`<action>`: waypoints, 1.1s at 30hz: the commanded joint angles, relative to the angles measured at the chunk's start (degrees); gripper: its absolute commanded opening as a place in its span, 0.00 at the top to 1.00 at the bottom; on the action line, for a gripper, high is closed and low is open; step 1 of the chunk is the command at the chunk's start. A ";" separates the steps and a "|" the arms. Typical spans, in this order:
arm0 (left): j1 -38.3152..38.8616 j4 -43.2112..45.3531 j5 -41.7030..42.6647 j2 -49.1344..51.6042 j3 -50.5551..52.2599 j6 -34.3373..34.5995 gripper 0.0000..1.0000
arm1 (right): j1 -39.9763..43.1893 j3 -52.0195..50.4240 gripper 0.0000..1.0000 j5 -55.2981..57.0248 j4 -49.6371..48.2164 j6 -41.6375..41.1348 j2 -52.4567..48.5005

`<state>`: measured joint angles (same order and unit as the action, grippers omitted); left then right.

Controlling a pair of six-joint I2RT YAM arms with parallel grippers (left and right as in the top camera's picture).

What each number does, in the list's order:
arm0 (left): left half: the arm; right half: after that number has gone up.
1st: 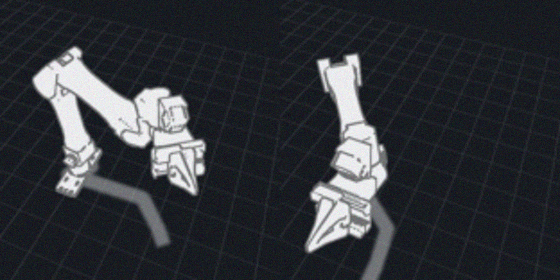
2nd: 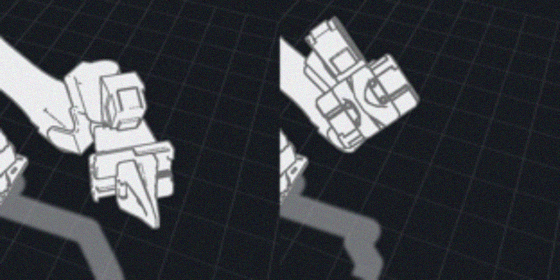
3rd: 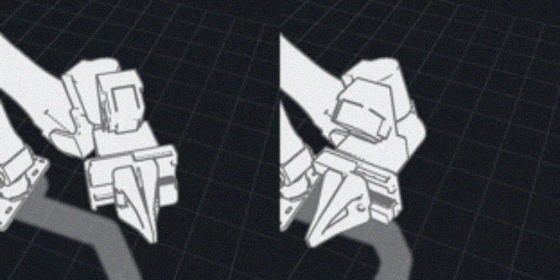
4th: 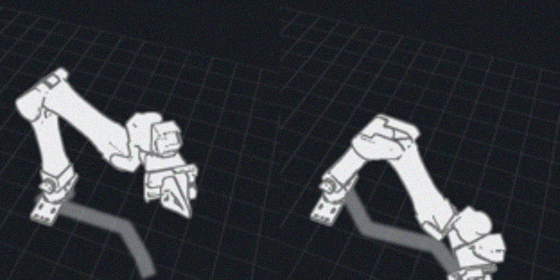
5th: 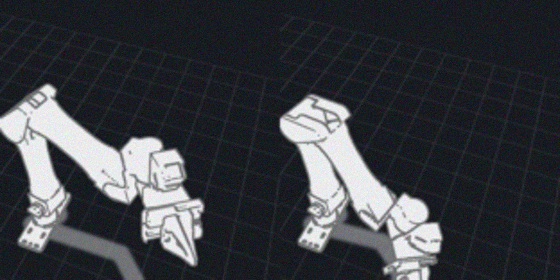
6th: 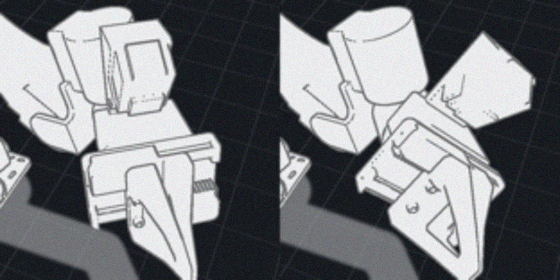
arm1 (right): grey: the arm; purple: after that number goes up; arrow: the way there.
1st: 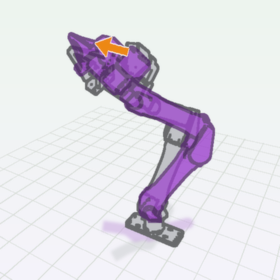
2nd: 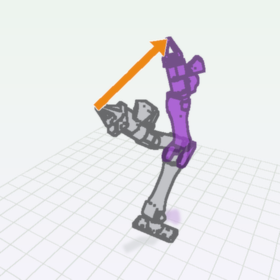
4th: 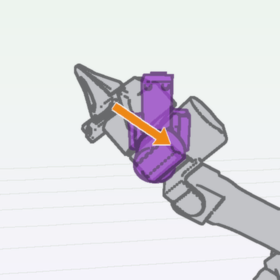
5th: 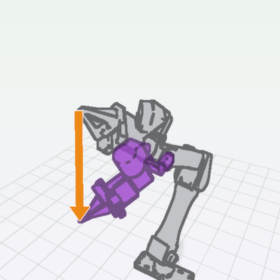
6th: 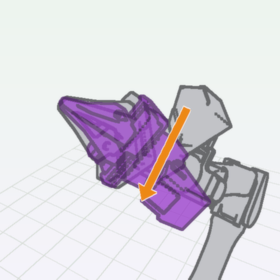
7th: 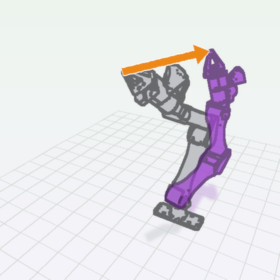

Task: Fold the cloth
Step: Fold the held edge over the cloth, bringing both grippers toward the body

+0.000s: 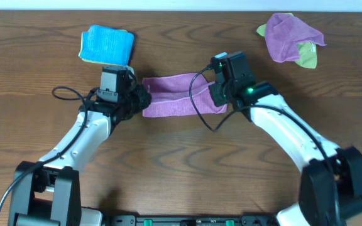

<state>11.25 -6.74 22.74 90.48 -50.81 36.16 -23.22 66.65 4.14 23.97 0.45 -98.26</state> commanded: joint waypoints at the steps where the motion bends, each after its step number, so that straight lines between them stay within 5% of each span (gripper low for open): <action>1: -0.28 1.16 -5.38 -0.48 0.02 1.40 0.94 | -0.55 -0.02 0.99 2.16 -2.01 -0.59 -1.77; 33: 0.15 23.32 -11.82 14.25 0.02 4.66 0.94 | -0.33 -0.02 0.99 5.95 -24.24 2.43 -11.04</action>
<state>11.38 16.08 12.62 103.15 -50.78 40.29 -23.22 66.59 9.06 0.10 1.98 -107.18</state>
